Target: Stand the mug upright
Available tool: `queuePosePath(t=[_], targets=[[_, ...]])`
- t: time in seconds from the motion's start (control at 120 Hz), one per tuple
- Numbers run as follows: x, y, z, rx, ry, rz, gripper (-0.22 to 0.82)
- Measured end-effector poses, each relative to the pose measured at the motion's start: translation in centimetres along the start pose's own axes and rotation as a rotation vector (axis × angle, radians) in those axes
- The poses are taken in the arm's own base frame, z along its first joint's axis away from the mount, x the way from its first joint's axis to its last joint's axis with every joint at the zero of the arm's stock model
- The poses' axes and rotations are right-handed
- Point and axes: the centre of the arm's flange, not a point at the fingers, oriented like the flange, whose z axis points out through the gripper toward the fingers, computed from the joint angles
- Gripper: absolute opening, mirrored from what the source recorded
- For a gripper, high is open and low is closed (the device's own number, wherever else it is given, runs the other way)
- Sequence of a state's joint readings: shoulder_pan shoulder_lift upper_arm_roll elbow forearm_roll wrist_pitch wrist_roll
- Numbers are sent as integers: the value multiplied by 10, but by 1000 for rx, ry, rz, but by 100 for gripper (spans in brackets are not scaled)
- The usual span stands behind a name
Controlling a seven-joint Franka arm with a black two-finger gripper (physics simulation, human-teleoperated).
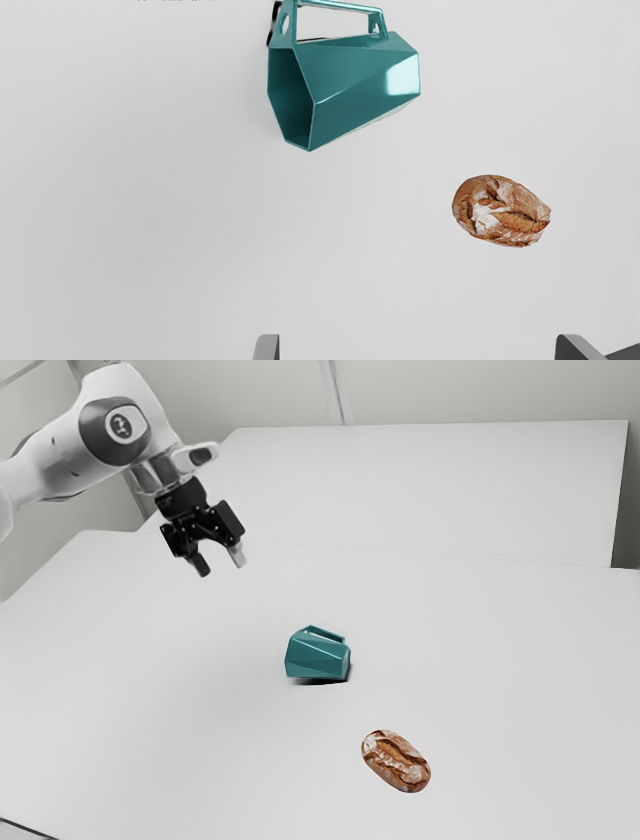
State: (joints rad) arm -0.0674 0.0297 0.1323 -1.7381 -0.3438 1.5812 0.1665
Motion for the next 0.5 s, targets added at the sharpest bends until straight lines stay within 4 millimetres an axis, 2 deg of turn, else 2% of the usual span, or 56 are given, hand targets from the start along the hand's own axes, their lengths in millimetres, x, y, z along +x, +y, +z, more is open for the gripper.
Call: queuePosePath(t=[0.067,0.158,0.333,0.5], targets=[[6,-14,7,-37,10,-21,60],[14,-31,34,-97,10,-46,60],[23,-36,83,-179,76,-39,60],[40,-56,118,-214,142,-51,60]])
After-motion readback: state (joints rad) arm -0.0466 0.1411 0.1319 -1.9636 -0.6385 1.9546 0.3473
